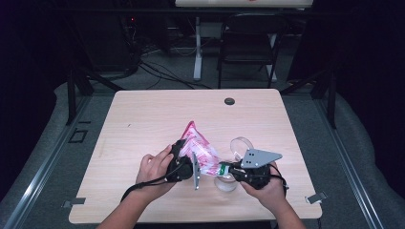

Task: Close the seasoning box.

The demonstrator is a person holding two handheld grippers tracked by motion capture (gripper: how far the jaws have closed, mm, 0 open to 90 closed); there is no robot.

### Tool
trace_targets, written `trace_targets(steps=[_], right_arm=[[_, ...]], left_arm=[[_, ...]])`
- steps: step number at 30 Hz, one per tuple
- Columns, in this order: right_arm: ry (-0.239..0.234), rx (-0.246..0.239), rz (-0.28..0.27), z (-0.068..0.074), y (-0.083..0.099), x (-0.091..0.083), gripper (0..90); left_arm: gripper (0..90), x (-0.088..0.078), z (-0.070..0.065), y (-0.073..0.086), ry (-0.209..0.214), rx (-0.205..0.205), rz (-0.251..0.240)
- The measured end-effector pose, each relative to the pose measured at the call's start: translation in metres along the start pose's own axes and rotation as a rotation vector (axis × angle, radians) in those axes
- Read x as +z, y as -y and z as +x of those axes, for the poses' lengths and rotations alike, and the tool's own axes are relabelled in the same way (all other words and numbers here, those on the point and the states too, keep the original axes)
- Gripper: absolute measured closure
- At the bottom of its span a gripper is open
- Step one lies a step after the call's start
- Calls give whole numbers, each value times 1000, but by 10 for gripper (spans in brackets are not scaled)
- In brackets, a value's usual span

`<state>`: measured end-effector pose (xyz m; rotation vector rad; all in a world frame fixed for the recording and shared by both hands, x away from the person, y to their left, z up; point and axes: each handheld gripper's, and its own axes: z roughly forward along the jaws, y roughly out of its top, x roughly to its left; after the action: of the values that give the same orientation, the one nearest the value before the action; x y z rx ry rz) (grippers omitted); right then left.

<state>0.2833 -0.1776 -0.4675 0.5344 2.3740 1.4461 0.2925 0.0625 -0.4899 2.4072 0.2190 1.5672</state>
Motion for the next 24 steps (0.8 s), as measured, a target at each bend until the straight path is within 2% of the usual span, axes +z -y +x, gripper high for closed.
trace_targets(steps=[8,17,24], right_arm=[[2,5,-2,-1,1,0,900],[10,5,-2,-3,2,-3,900],[12,4,-3,-5,3,-6,900]], left_arm=[[611,-1,1,-3,-19,46,0],[612,-2,2,-8,-34,73,-7],[613,-3,2,-10,-38,78,-11]])
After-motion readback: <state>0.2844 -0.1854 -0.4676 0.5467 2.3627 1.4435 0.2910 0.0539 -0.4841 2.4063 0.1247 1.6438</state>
